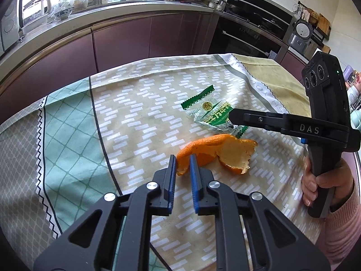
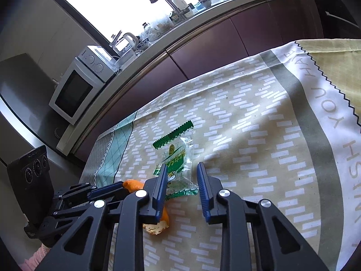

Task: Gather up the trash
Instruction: 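Grasp the orange peel with the left tool while the right tool grasps the green-labelled wrapper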

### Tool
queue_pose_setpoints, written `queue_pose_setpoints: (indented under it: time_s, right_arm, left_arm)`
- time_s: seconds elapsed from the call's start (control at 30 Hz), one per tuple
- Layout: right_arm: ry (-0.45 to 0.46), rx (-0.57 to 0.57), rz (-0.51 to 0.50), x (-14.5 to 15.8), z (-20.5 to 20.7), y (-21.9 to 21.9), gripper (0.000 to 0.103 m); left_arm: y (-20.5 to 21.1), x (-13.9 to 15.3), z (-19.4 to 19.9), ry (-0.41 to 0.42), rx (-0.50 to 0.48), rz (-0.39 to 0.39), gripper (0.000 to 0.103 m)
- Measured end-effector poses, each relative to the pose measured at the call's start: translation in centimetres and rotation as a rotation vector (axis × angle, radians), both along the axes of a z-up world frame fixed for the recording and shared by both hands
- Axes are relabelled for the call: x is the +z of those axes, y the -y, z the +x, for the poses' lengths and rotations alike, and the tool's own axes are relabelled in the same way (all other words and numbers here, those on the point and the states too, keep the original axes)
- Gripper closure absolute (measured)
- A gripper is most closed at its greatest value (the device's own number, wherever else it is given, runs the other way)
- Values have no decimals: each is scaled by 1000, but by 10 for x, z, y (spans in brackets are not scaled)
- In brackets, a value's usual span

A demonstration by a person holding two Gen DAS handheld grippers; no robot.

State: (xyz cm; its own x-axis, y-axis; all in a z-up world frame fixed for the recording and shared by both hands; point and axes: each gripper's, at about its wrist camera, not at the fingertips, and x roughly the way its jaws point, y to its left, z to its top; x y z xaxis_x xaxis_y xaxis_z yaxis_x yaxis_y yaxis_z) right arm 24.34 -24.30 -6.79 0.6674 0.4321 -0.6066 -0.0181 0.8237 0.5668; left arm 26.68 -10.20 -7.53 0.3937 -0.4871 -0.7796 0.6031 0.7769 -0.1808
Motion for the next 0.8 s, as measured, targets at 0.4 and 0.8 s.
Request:
queue_pose_setpoints:
  time_s: [0.4,0.8]
  right_arm:
    - [38,-17,30,7,-16,10,85]
    - [-11,17,57,-4,-5,5,82]
  left_arm:
    - [-8,6,-18,23,-1,9,92]
    - [3,-3,-10,-7,-7,35,82]
